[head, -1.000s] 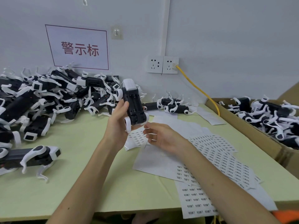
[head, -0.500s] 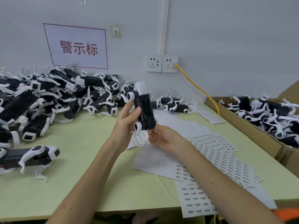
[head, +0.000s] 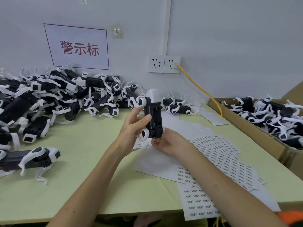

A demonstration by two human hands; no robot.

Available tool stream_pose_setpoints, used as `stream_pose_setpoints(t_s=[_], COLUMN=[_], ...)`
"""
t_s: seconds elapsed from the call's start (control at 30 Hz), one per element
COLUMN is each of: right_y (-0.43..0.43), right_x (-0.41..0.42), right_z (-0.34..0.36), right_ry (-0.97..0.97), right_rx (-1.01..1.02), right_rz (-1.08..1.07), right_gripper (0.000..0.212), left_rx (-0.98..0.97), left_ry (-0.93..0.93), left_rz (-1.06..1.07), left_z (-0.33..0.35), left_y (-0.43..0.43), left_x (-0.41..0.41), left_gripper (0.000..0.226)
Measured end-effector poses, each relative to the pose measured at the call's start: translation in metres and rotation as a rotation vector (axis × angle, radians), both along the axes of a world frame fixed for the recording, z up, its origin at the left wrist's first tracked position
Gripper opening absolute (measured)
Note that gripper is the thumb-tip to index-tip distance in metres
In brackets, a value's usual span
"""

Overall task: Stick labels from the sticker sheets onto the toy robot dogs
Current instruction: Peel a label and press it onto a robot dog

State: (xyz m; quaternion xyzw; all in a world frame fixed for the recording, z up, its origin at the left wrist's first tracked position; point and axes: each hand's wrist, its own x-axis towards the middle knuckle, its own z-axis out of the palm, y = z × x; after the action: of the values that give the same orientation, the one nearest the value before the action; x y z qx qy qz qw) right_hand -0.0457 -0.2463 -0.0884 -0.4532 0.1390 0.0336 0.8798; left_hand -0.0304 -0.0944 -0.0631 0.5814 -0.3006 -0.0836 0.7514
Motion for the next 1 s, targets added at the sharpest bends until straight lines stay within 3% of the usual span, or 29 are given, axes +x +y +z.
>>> stream_pose_setpoints(t_s=[0.1, 0.17, 0.3, 0.4, 0.53, 0.6, 0.7, 0.8, 1.0], right_y=[0.001, 0.004, 0.0, 0.001, -0.001, -0.004, -0.008, -0.007, -0.01], right_x=[0.0, -0.001, 0.001, 0.002, 0.004, 0.004, 0.001, -0.001, -0.001], right_z=[0.0, 0.001, -0.001, -0.004, -0.003, 0.003, 0.01, 0.014, 0.015], right_ry=[-0.062, -0.128, -0.332, -0.455, -0.497, -0.485, -0.452, -0.429, -0.387], right_rx=[-0.257, -0.474, -1.177, -1.329, -1.28, -1.138, -0.847, -0.596, -0.292], right_rz=[-0.049, -0.105, -0.284, -0.378, -0.579, -0.607, -0.54, -0.44, -0.248], right_gripper=[0.032, 0.019, 0.01, 0.009, 0.015, 0.012, 0.011, 0.011, 0.029], left_rx=[0.015, 0.006, 0.015, -0.012, -0.099, -0.148, -0.268, -0.384, -0.514], left_ry=[-0.009, -0.008, 0.002, 0.024, 0.082, 0.175, 0.373, 0.519, 0.725], left_rz=[-0.037, -0.051, -0.054, -0.034, -0.012, 0.021, 0.064, 0.104, 0.18], left_z=[-0.003, -0.003, -0.002, -0.001, -0.001, -0.002, -0.004, -0.008, -0.012], left_y=[-0.001, -0.002, -0.002, -0.001, 0.002, 0.005, 0.01, 0.011, 0.009], left_x=[0.0, -0.001, -0.001, 0.002, 0.008, 0.013, 0.019, 0.026, 0.03], left_gripper=[0.051, 0.048, 0.054, 0.058, 0.054, 0.053, 0.031, 0.025, 0.011])
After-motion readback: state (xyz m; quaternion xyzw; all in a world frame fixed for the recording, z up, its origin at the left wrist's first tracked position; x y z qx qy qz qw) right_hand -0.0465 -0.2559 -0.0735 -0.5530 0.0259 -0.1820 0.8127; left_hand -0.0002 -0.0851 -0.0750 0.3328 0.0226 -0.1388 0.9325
